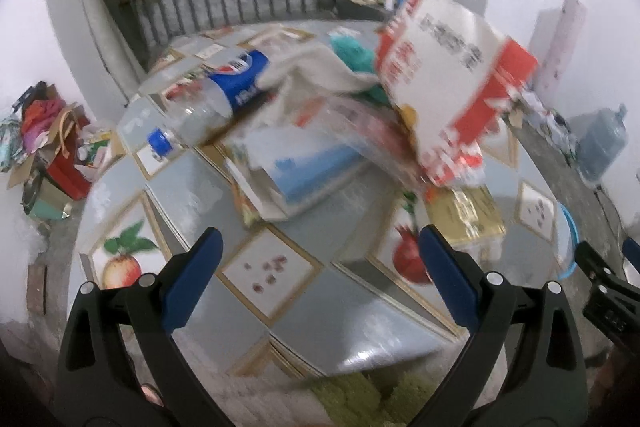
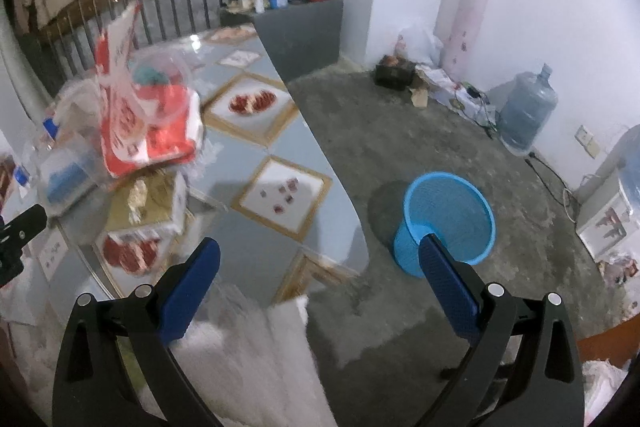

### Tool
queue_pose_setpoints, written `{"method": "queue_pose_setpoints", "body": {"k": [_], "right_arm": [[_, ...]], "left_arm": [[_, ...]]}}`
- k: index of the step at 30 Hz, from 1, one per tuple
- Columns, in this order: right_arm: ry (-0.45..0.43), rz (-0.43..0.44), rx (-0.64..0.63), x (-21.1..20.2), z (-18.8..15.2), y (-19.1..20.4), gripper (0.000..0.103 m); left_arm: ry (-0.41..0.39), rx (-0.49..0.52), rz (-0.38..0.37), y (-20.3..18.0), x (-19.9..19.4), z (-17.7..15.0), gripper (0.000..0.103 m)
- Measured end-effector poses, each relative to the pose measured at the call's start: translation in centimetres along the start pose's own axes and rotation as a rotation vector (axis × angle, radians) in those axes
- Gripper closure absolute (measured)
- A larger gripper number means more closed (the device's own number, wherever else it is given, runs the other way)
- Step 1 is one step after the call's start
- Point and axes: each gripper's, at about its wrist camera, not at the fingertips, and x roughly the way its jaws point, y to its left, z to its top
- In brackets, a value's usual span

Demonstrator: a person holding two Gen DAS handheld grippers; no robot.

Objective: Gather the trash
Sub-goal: 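Move both tools toward the red-and-white snack bag on the table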

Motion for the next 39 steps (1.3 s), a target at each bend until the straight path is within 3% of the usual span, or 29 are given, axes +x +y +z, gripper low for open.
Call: {"method": "queue_pose_setpoints", "body": {"k": [5,9,11,14,19,24,31,39], "right_arm": [[-0.056,-0.015,-0.057,0.0,1.8,1.7,0.006],[-0.074,0.103,-0.108,0.2,3.0,3.4,0.006],[-0.096,0.194,-0.107,-0.1,3.7,4.0,0.006],[-0.142,0.256,-0.091,-0.5,4.5,4.7,0.006],[-0.202,0.283,-0.092,-1.5,5.8,5.8,0.006],[-0.170,0.298,-0.079,-1.5,6.4,6.3,0.006],[-0.135,0.299,-0.041,-2.0,6.2,6.0,0.007],[-0.112,0.366,0.001,-1.5,6.8,7.1,0.016]], "left_arm": [[-0.033,-0.068,0.061,3.5,0.3,1.8,0.009],[-0.020,-0.092,0.088,7.2,1.0,2.9,0.009],[-0.036,-0.095,0.103,9.0,1.0,3.1,0.009],[-0.074,-0.089,0.115,11.6,0.9,3.3,0.009],[-0.132,-0.143,-0.078,15.7,0.6,3.0,0.009],[-0.100,-0.197,-0.238,16.6,1.7,2.5,0.009],[-0.129,-0.111,-0.316,14.7,2.4,2.6,0.009],[-0.176,-0.112,-0.356,15.8,2.8,4.4,0.009]]}}
